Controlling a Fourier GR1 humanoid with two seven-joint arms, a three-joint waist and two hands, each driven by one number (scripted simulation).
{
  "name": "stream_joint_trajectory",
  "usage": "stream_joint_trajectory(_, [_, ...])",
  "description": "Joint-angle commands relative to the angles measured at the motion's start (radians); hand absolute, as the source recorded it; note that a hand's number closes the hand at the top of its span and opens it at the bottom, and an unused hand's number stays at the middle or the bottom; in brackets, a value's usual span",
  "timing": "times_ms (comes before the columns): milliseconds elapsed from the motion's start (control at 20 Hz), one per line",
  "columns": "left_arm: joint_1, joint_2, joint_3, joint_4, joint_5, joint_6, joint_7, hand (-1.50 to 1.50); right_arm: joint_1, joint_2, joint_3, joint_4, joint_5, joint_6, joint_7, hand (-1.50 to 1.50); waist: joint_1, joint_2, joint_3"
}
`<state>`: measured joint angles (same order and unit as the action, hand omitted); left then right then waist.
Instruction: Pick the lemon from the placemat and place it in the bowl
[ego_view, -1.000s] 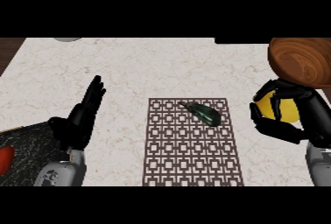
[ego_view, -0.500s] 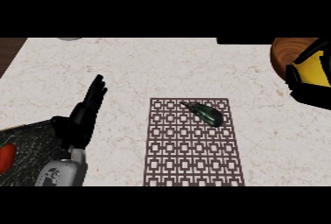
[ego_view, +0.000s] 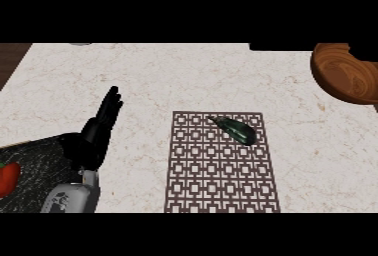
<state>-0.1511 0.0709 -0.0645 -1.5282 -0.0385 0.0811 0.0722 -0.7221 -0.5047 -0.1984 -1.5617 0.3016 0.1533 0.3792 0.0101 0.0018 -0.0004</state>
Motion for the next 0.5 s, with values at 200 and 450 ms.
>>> stream_joint_trajectory(200, [-0.026, 0.026, 0.035, 0.048, 0.020, -0.034, -0.014, 0.00, -0.042, -0.119, 0.020, 0.330, 0.195, -0.055, -0.182, 1.50, 0.008, 0.007, 0.000])
stream_joint_trajectory(450, [-0.026, 0.005, 0.007, -0.009, 0.003, -0.016, 0.023, 0.00, -0.147, -0.199, 0.015, 0.623, 0.283, -0.104, -0.344, 1.50, 0.023, 0.010, 0.001])
